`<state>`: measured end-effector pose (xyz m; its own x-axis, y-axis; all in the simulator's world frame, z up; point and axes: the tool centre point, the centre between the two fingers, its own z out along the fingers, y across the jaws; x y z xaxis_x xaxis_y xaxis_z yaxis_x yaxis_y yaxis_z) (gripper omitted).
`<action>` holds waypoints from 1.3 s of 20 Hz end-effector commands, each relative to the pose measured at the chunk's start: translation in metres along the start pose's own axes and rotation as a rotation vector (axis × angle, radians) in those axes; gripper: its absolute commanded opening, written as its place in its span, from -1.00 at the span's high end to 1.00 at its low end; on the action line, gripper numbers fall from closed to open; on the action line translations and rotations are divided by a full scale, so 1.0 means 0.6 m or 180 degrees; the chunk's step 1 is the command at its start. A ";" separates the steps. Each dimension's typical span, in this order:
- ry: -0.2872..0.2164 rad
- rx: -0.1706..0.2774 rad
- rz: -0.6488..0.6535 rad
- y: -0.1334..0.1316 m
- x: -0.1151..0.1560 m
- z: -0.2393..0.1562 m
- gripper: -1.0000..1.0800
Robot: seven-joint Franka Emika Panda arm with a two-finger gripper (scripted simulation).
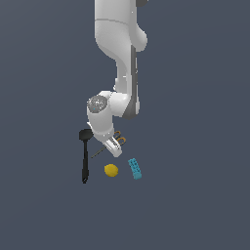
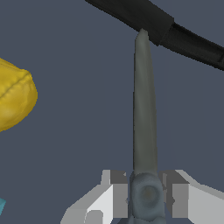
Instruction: Pick up a designated object from a clutter of objects.
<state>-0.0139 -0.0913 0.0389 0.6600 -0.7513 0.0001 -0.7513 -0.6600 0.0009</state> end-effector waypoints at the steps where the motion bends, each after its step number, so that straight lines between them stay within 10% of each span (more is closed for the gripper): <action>1: 0.0003 0.0004 -0.0001 -0.007 -0.002 -0.027 1.00; 26: 0.0006 -0.0002 -0.0007 -0.107 -0.030 -0.441 1.00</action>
<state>0.0205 -0.0384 0.2883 0.6615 -0.7499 0.0022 -0.7499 -0.6615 0.0012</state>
